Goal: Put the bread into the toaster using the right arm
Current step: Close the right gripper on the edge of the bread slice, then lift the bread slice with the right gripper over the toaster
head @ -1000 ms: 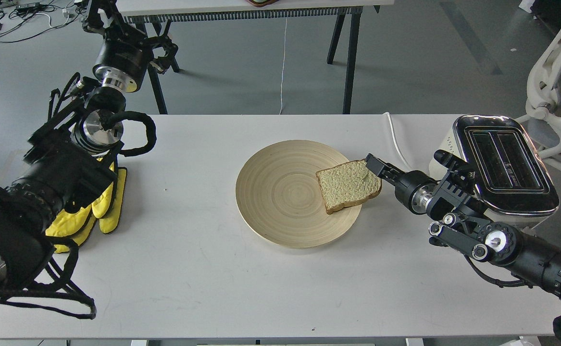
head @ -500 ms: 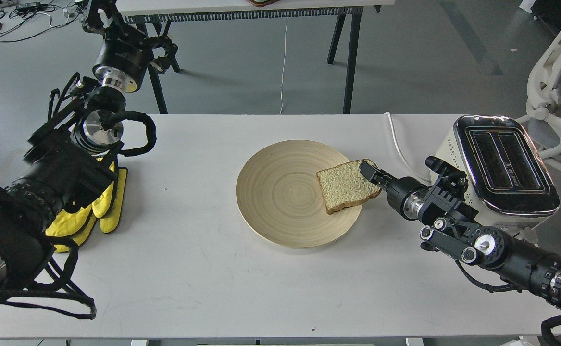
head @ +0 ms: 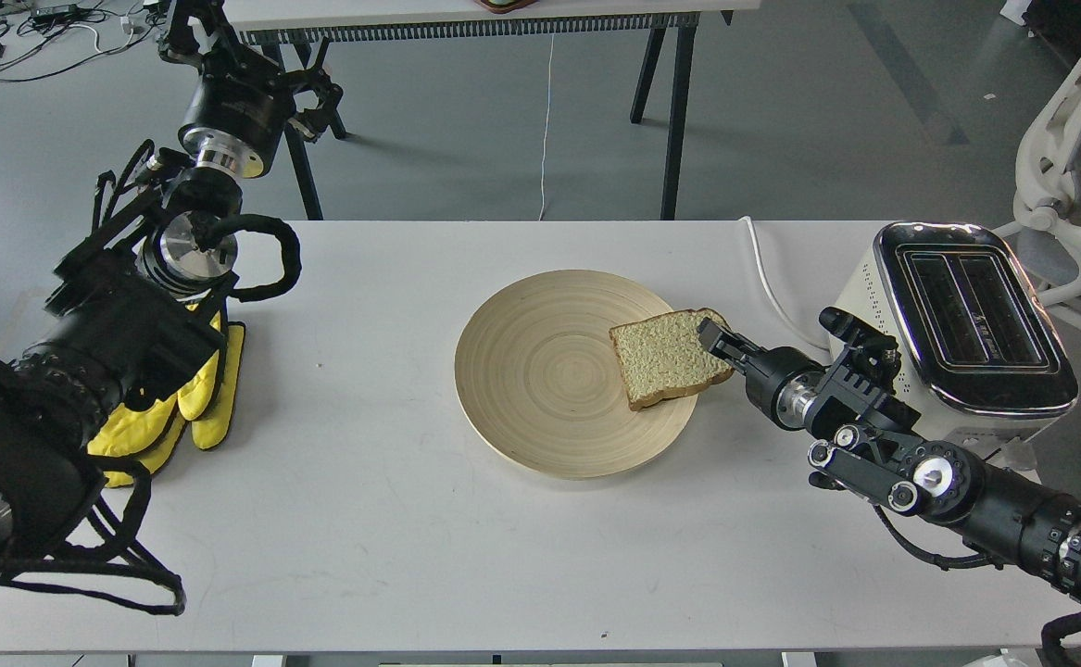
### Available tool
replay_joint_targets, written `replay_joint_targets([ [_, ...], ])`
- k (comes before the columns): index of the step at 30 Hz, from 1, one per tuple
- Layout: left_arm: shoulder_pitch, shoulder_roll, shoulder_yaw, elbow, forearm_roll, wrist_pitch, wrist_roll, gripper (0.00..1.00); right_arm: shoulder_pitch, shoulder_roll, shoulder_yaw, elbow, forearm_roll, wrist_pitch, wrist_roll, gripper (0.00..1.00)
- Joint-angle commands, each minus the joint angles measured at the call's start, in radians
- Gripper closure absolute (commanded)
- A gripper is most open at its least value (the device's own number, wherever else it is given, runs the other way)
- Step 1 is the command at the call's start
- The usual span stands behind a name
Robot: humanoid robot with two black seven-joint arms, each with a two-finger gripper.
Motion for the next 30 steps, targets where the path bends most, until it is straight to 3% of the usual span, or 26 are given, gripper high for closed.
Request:
replay_joint_targets([
  [1,0.0,0.001,-0.001,0.0,-0.002,0.0,0.0,0.0,0.0,0.005,0.008,-0.002,0.0,-0.003,0.001,0.91],
  [7,0.0,0.001,-0.001,0.0,0.0,0.0,0.0,0.0,0.002,0.005,0.011,0.003,0.0,-0.011,0.002,0.98],
  [17,0.0,0.001,-0.002,0.0,-0.002,0.0,0.0,0.0,0.04,-0.027,0.045,0.103,0.005,-0.012,0.002,0.98],
  [24,0.0,0.001,-0.002,0.0,-0.002,0.0,0.0,0.0,0.093,-0.163,0.083,0.302,0.005,-0.009,-0.035,0.98],
  [30,0.0,0.001,-0.002,0.0,-0.002,0.0,0.0,0.0,0.199,-0.364,0.094,0.425,0.005,0.001,-0.052,0.98],
])
